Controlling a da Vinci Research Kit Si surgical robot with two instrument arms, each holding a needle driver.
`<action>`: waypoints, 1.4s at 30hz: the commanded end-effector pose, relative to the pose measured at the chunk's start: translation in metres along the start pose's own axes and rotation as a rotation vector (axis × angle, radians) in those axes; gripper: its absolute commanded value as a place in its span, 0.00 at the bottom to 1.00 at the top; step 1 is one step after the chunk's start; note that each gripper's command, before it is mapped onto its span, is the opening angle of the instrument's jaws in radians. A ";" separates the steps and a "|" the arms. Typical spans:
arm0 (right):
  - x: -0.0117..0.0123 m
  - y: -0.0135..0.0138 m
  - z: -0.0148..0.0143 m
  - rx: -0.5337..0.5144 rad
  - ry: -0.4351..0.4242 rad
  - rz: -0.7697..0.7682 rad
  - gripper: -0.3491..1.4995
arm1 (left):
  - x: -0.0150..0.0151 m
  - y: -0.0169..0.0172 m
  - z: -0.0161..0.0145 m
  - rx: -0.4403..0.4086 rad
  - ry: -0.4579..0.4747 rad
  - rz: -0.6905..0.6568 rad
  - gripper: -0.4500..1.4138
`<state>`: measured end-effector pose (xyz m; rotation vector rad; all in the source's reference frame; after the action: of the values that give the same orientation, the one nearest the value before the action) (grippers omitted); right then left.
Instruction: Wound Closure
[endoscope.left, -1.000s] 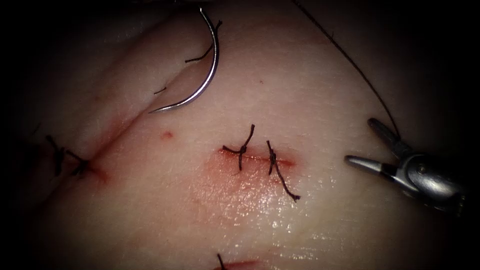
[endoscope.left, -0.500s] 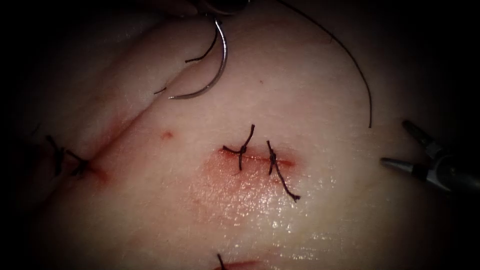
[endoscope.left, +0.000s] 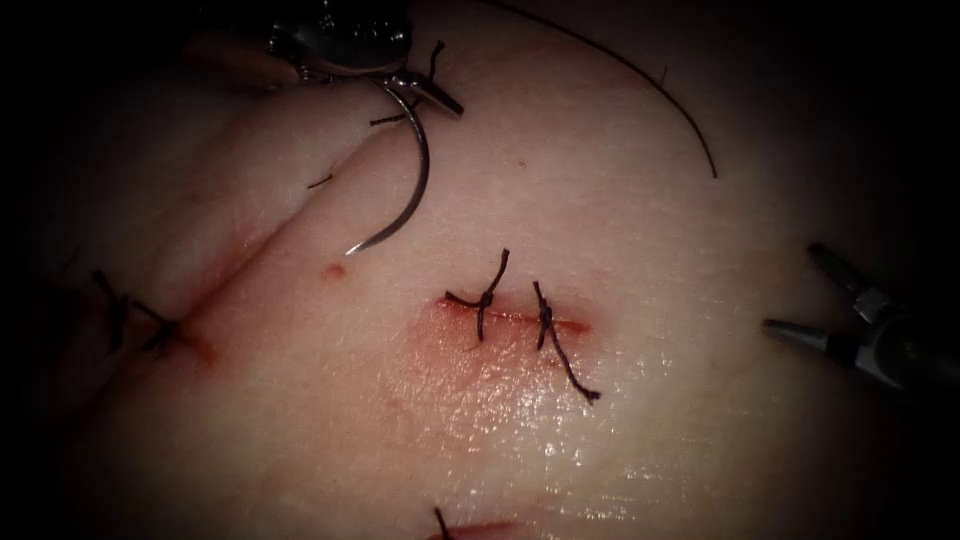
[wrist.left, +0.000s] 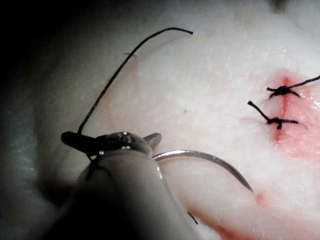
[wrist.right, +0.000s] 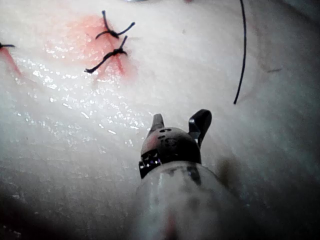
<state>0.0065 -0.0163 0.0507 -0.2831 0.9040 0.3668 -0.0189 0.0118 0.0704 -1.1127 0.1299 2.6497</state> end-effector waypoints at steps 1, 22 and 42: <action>0.0001 -0.0002 0.0010 0.001 0.002 -0.001 0.89 | 0.0001 -0.0002 0.0008 0.002 0.002 0.005 0.99; 0.0007 -0.0028 0.0029 0.064 0.014 -0.045 0.90 | -0.0148 0.0019 -0.0049 0.000 0.063 -0.127 0.99; 0.0012 -0.0036 0.0033 0.107 -0.006 -0.105 0.89 | -0.0077 -0.0015 -0.0158 0.010 0.365 -0.425 0.87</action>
<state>0.0103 -0.0183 0.0516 -0.2285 0.8936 0.2221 -0.0017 0.0090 0.0637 -1.4449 -0.0046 2.0291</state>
